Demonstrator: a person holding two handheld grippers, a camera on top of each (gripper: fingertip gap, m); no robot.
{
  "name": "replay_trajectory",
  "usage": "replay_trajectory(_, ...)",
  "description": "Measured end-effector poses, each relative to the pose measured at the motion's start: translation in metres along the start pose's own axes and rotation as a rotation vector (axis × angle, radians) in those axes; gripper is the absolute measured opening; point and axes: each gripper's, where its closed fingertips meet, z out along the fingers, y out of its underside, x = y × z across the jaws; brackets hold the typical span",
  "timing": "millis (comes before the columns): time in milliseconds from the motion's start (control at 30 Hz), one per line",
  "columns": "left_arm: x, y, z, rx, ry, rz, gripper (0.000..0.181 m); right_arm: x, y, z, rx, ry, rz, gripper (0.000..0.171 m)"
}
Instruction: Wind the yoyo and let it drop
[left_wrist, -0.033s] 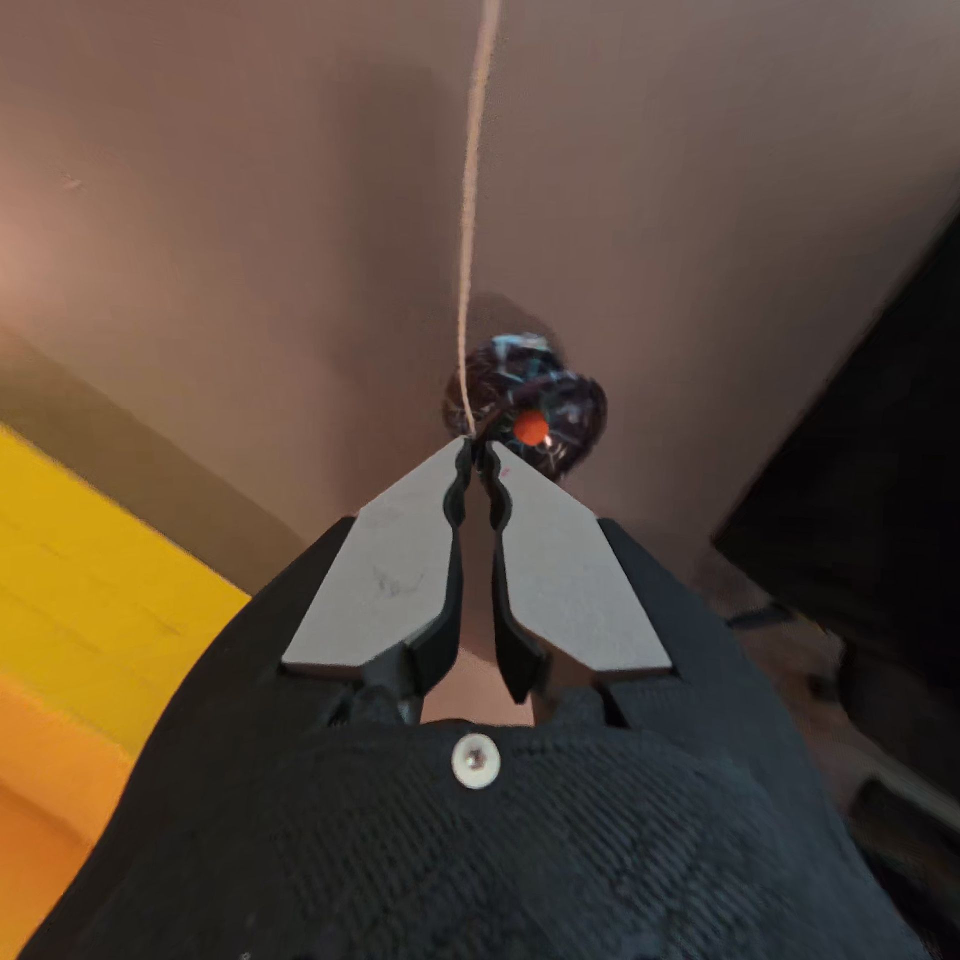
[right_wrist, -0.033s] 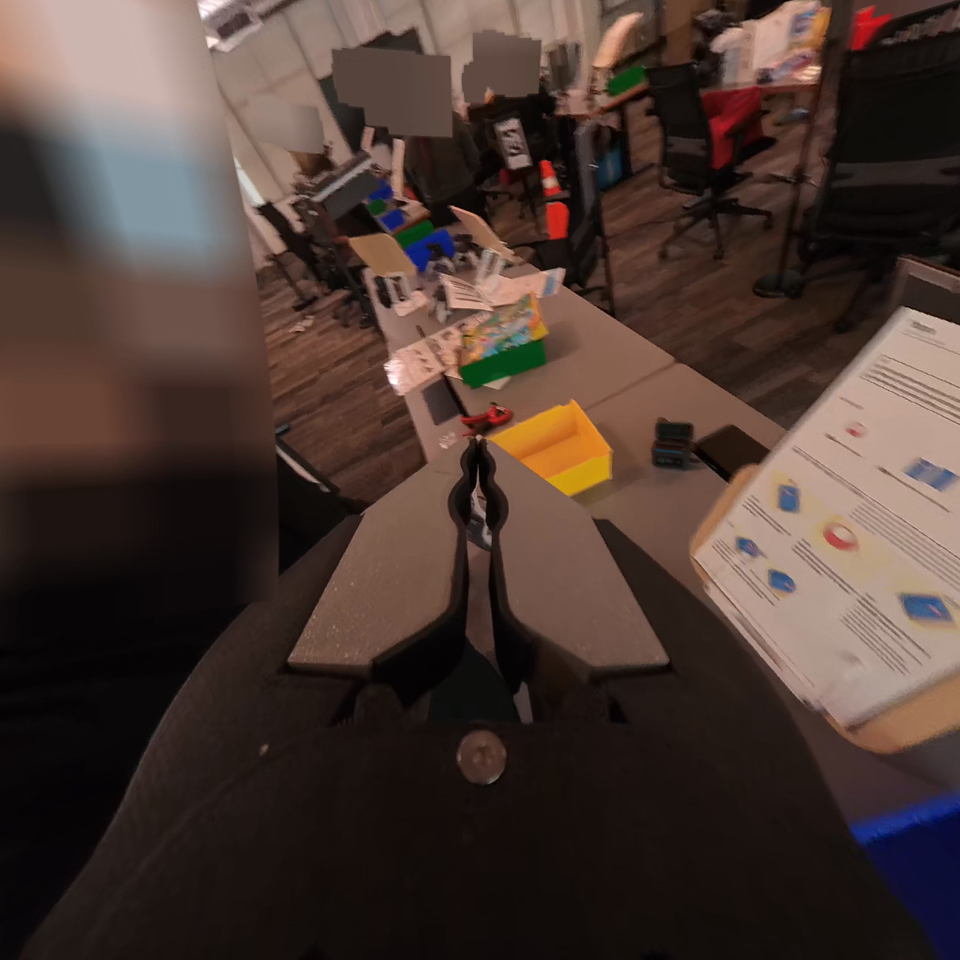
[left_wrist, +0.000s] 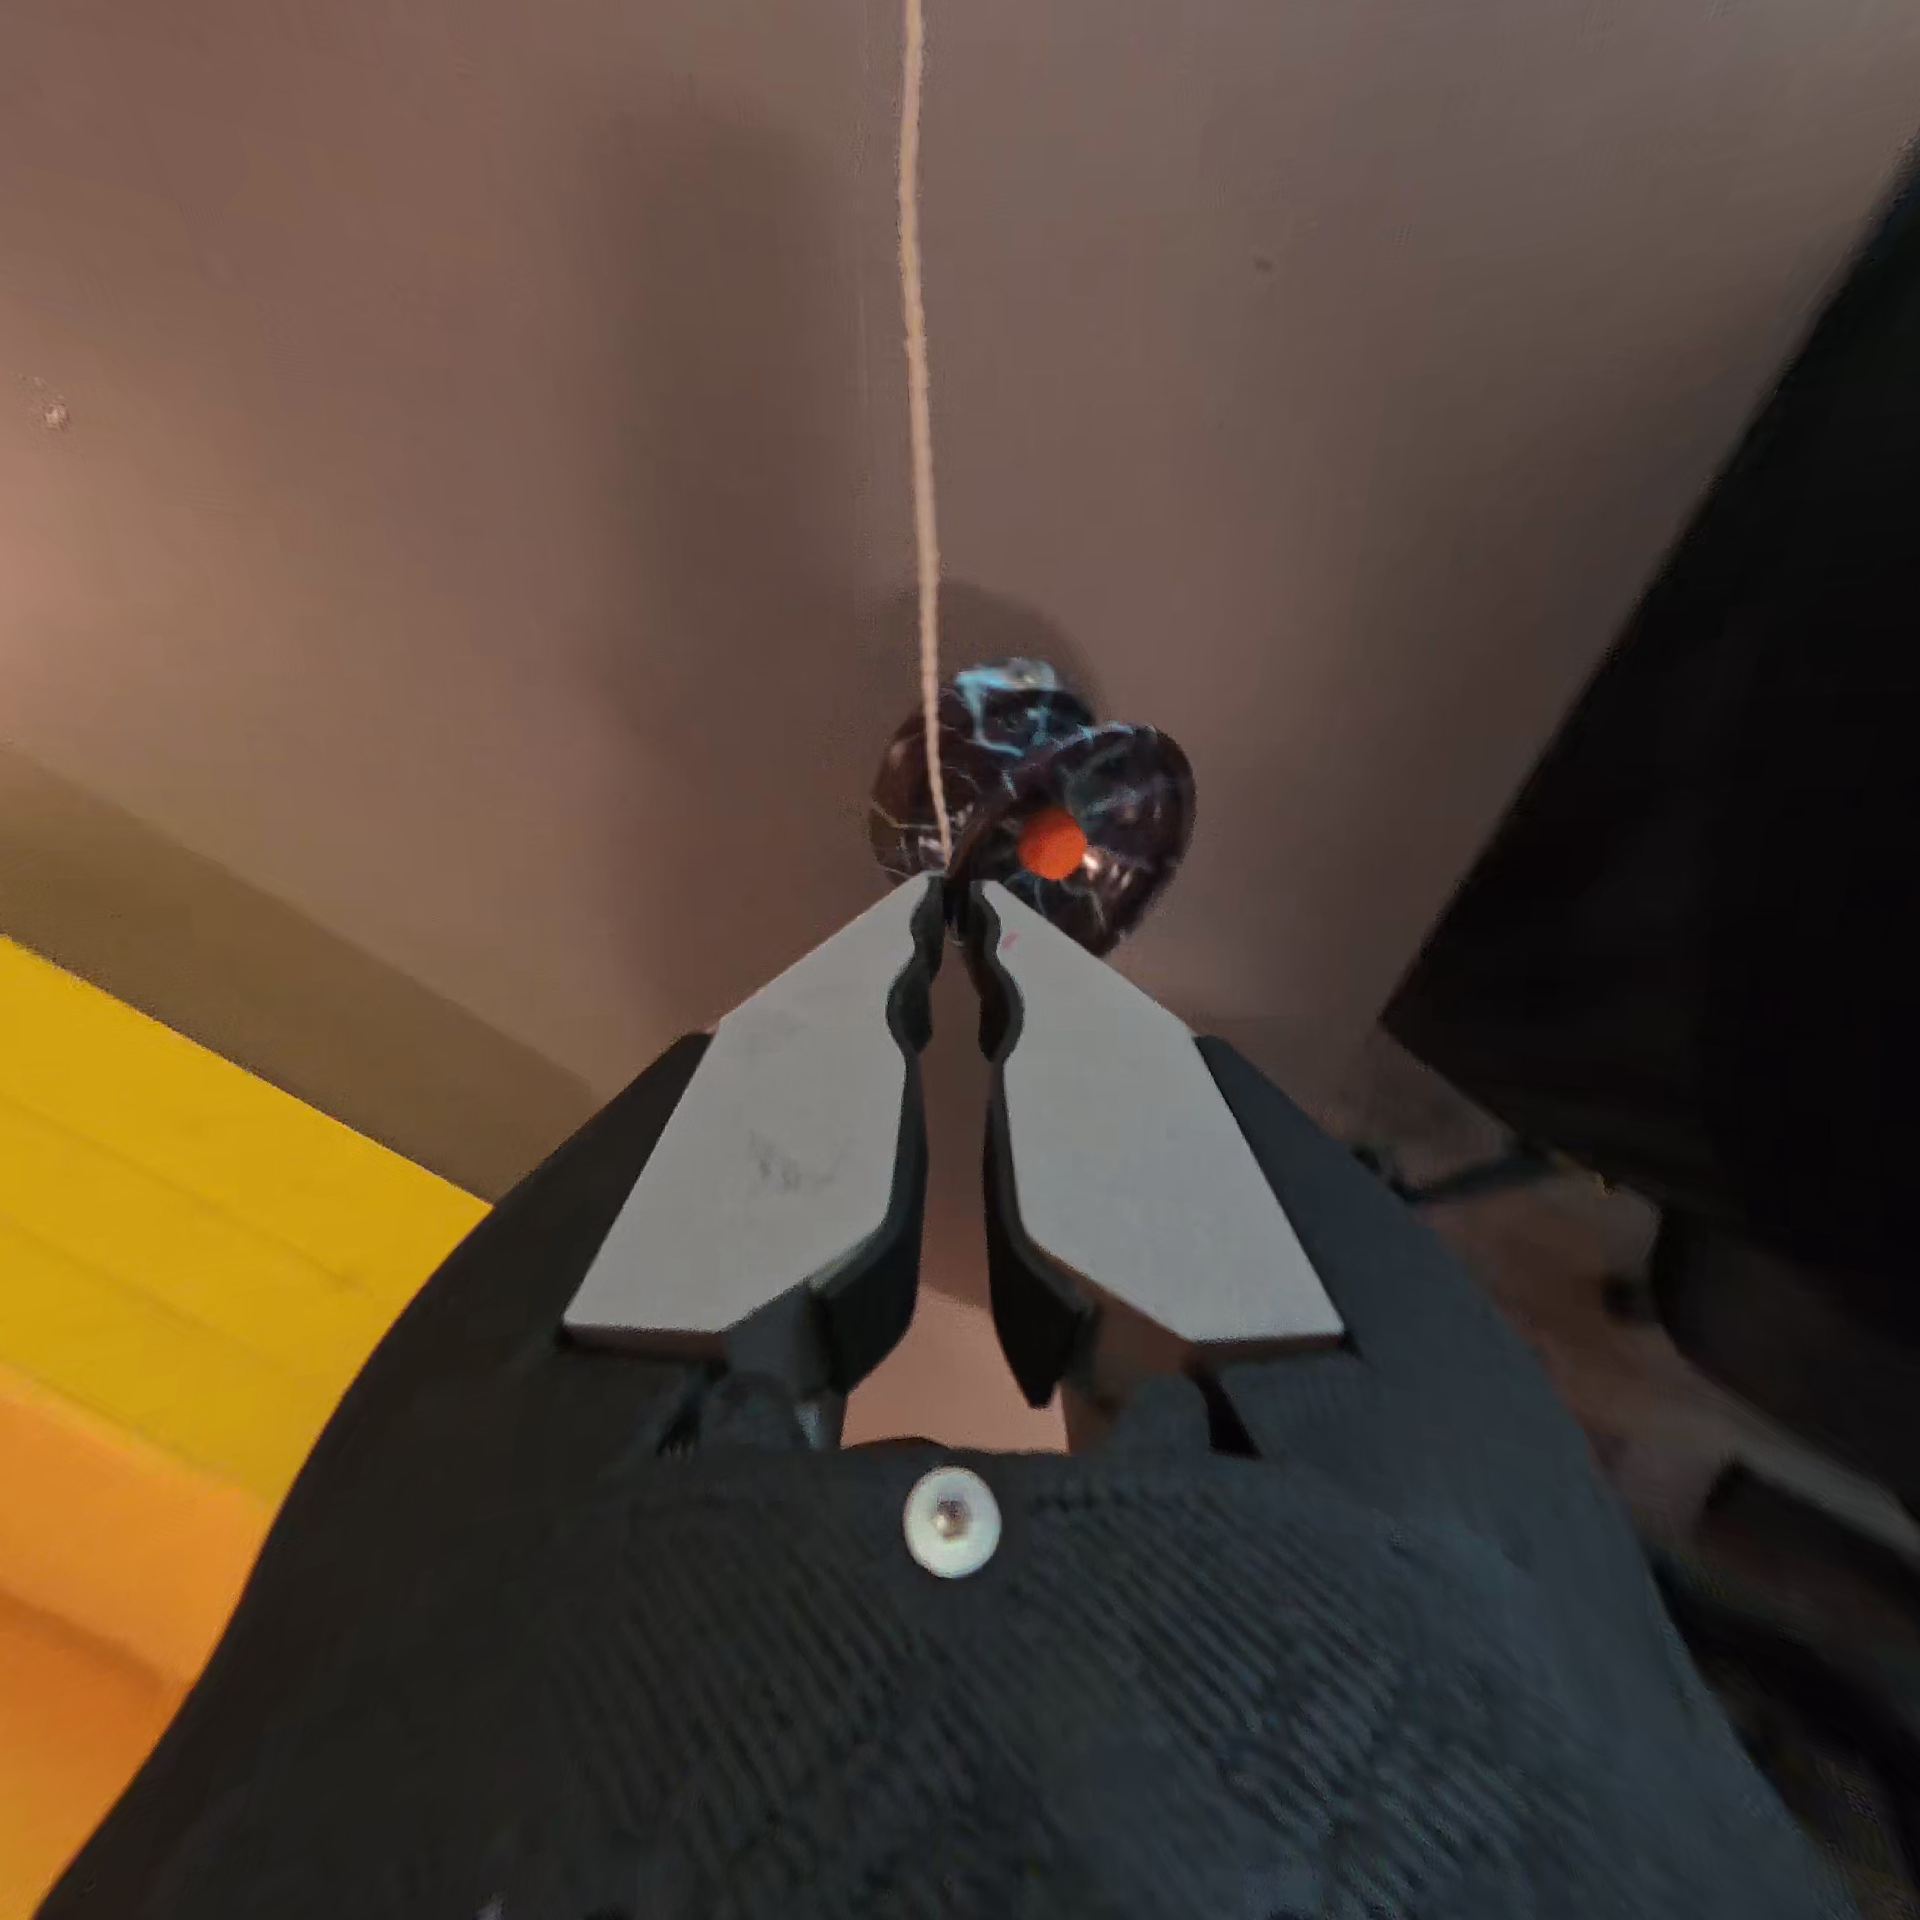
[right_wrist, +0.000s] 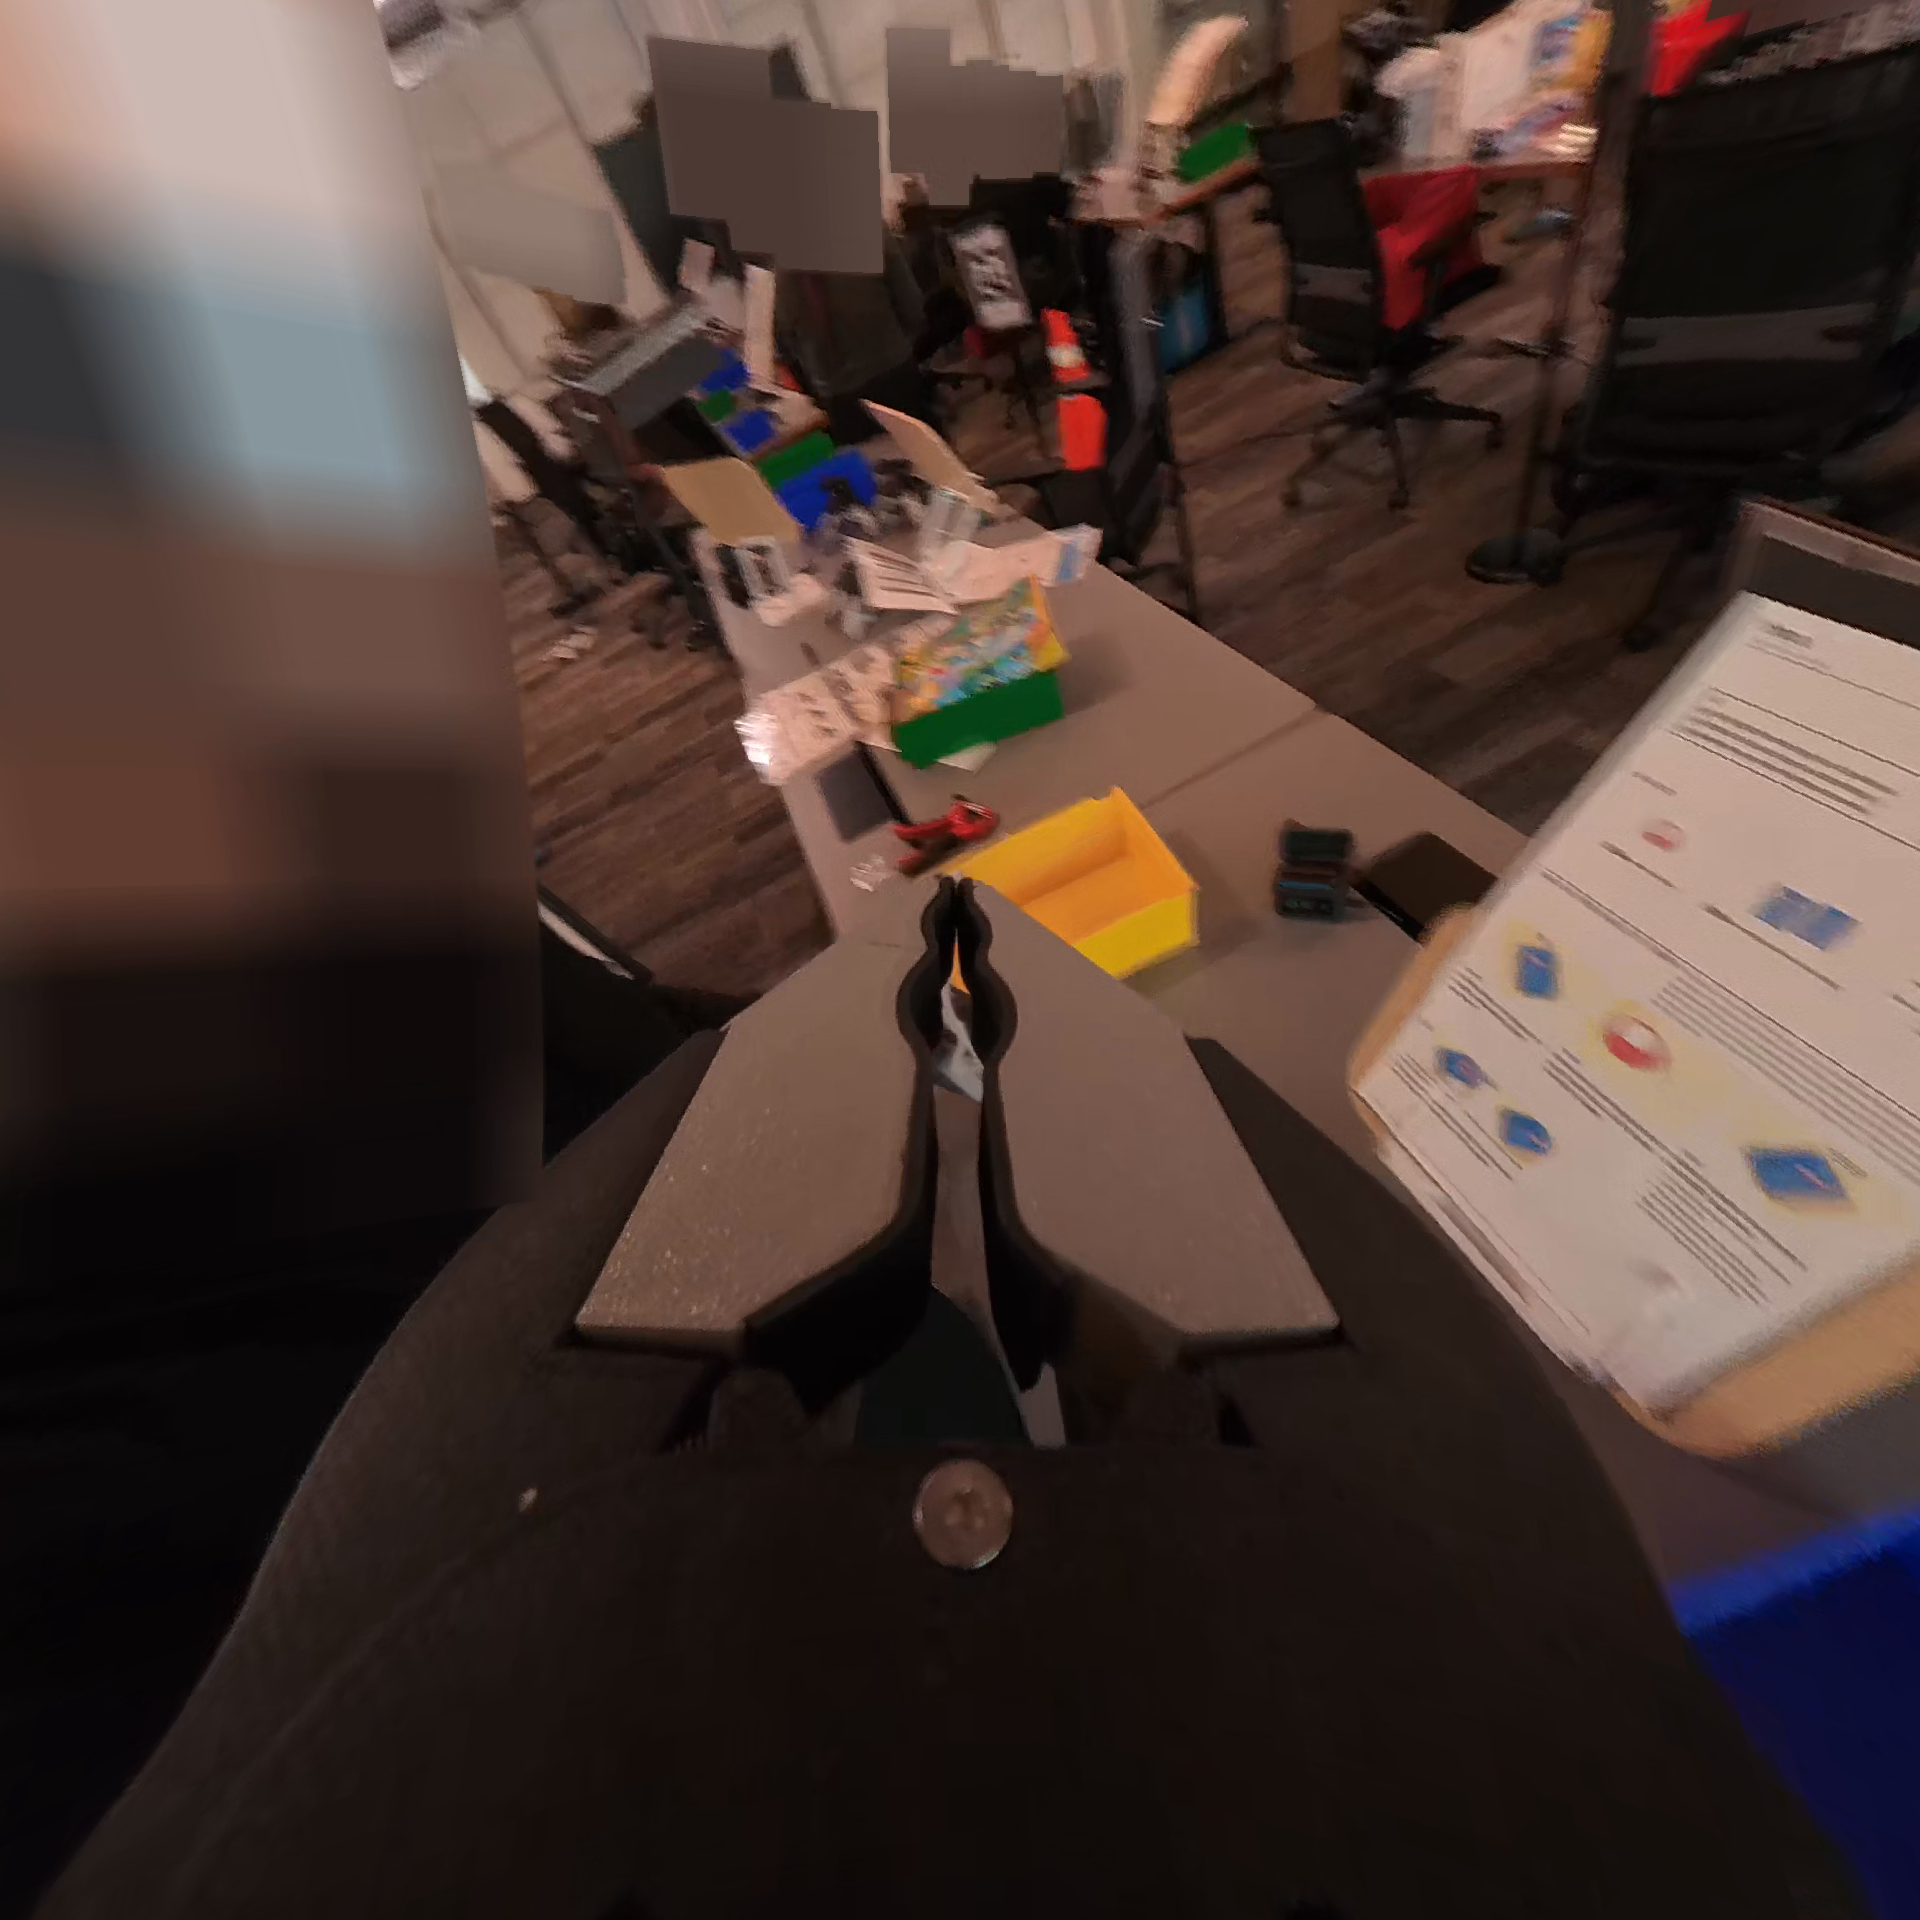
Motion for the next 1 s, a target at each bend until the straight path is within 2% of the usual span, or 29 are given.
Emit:
replay_trajectory(100, 0.015, 0.005, -0.014, -0.097, 0.147, 0.09, 0.001, 0.033, 0.022, -0.022, -0.022, 0.138, 0.022, 0.0)
replay_trajectory(200, 0.016, 0.008, -0.012, -0.166, 0.248, 0.052, 0.001, 0.072, 0.061, -0.041, -0.047, 0.251, 0.093, 0.0)
replay_trajectory(400, 0.001, 0.014, 0.013, -0.285, 0.203, 0.018, 0.001, 0.117, 0.158, -0.064, -0.04, 0.35, 0.236, 0.0)
replay_trajectory(567, -0.001, 0.016, 0.023, -0.292, 0.206, -0.141, 0.002, 0.122, 0.248, -0.072, -0.119, 0.356, 0.34, 0.0)
replay_trajectory(667, -0.005, 0.023, 0.026, -0.316, 0.189, -0.201, 0.003, 0.106, 0.285, -0.068, -0.174, 0.281, 0.332, 0.0)
replay_trajectory(733, -0.003, 0.025, 0.025, -0.316, 0.194, -0.221, 0.005, 0.106, 0.309, -0.068, -0.241, 0.319, 0.323, 0.0)
replay_trajectory(900, 0.008, 0.027, 0.028, -0.293, 0.236, -0.309, 0.019, 0.089, 0.307, -0.056, -0.176, 0.231, 0.33, 0.0)
replay_trajectory(1000, 0.021, 0.023, 0.033, -0.25, 0.315, -0.336, 0.005, 0.072, 0.315, -0.041, -0.251, 0.145, 0.285, 0.0)
